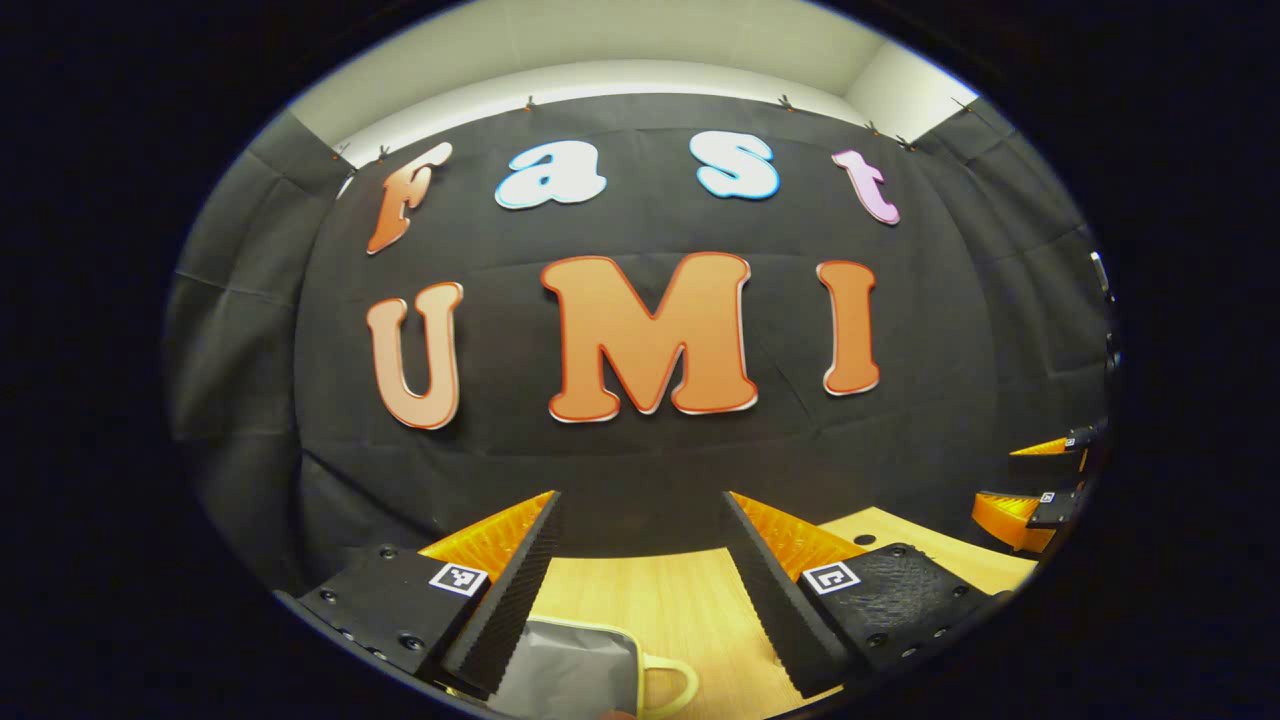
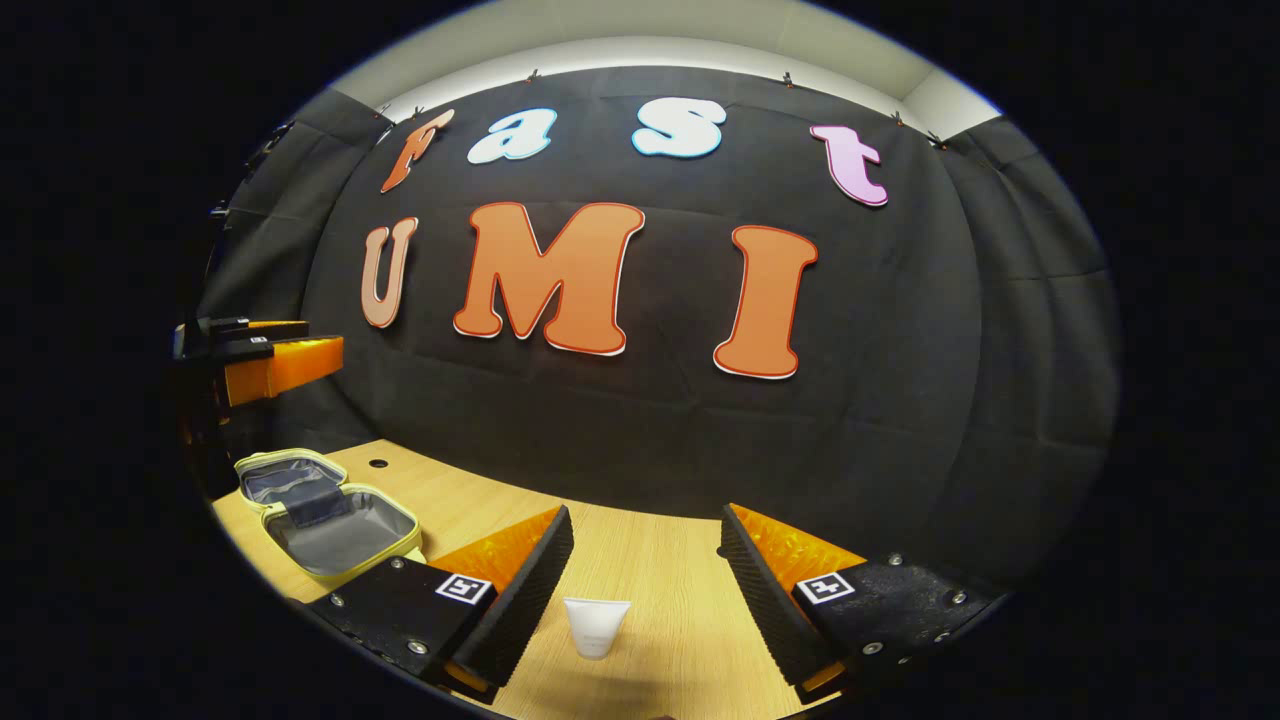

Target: First open the suitcase, pack the skin care products into it, and then close the suitcase.

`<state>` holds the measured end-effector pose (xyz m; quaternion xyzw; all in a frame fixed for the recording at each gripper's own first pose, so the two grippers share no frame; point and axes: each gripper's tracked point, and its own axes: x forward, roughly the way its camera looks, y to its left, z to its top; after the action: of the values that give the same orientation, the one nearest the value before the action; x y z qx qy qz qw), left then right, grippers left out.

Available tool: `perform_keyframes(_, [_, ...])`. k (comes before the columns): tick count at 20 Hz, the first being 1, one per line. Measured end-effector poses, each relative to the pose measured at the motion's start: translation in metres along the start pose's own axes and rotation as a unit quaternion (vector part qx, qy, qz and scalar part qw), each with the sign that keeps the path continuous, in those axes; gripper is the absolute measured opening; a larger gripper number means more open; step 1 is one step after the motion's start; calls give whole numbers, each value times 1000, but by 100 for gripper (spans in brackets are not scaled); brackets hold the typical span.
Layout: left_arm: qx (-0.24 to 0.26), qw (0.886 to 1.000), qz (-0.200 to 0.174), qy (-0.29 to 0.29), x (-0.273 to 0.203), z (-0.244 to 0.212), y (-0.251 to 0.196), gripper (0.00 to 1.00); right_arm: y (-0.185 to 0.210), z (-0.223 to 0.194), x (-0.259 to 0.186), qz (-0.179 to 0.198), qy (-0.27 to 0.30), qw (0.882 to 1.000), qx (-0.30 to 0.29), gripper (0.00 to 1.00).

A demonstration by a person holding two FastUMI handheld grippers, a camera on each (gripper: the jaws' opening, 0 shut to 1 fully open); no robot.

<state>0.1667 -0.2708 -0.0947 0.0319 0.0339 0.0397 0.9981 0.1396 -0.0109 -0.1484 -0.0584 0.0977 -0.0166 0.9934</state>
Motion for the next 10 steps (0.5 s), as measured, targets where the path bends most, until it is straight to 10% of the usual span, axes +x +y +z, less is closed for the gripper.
perform_keyframes(10, [24, 994, -87, 62, 1, -84, -75, 99, -4, -28, -3, -4, 27, 1000, 2, 95])
